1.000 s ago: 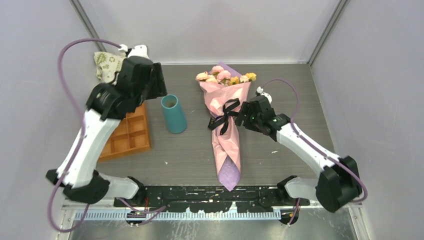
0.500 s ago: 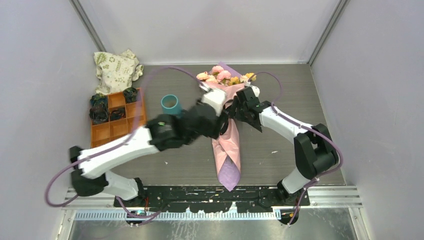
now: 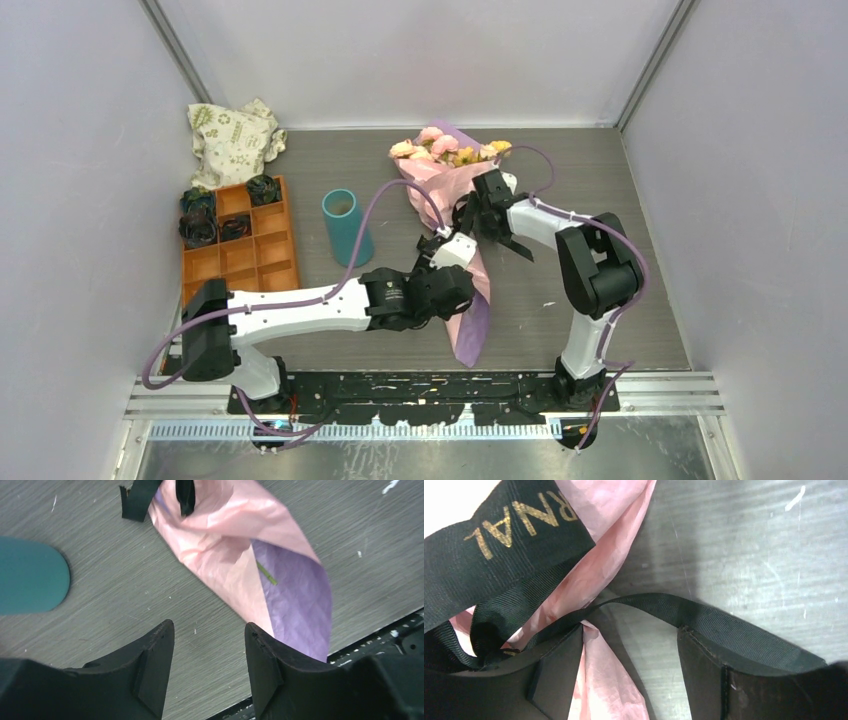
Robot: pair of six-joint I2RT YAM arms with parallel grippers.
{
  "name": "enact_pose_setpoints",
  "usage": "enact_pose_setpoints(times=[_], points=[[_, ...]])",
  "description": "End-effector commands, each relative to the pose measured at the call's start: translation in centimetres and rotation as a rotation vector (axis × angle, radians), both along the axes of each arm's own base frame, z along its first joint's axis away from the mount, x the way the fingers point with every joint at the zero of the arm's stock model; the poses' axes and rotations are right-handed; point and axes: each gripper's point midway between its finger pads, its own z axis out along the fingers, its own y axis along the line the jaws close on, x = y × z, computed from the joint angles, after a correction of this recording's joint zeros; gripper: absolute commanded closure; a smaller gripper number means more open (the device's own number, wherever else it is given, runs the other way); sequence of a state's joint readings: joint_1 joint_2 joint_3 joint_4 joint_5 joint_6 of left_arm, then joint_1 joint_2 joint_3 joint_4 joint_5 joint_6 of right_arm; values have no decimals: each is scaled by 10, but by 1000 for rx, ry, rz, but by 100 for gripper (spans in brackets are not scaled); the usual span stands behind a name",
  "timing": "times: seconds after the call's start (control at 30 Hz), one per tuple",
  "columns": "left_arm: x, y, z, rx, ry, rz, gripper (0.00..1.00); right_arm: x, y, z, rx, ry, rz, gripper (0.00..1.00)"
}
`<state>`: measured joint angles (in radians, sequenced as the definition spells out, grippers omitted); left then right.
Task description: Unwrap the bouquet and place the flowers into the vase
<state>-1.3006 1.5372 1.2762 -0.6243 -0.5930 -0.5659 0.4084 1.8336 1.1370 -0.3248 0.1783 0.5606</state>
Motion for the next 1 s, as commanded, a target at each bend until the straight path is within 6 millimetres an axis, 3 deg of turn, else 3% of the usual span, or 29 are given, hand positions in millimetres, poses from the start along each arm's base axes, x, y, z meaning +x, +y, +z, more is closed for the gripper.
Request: enact_pose_setpoints(times=[0.0,0.07,0.17,0.3,0.37,0.43,0.47,0.57,0.63,0.73,0.97], points=[[11,-4,1,-65,-45,78,46,34,19,13,67,-83,38,28],[13,-2,-3,-51,-57,95,46,33,22,7,80,-71,47,35],[16,1,-6,-37,-65,111,46,31,25,1,85,-59,56,61],[18,6,-1,-36,-81,137,46,29,23,1,78,-52,56,84],[19,9,3,-37,-92,151,46,27,21,8,79,-59,54,88],[21,14,10,-42,-108,172,46,24,17,21,75,-79,48,84],[22,17,12,-44,-117,180,46,22,13,28,64,-92,38,78],[25,23,21,-43,-137,198,46,19,-3,50,14,-150,4,43],[26,24,26,-42,-147,204,46,19,-15,56,-39,-177,-17,27],[27,23,30,-40,-153,203,46,24,-22,50,-82,-163,-17,22],[27,24,26,-18,-141,207,46,47,-8,21,-112,-123,94,24]])
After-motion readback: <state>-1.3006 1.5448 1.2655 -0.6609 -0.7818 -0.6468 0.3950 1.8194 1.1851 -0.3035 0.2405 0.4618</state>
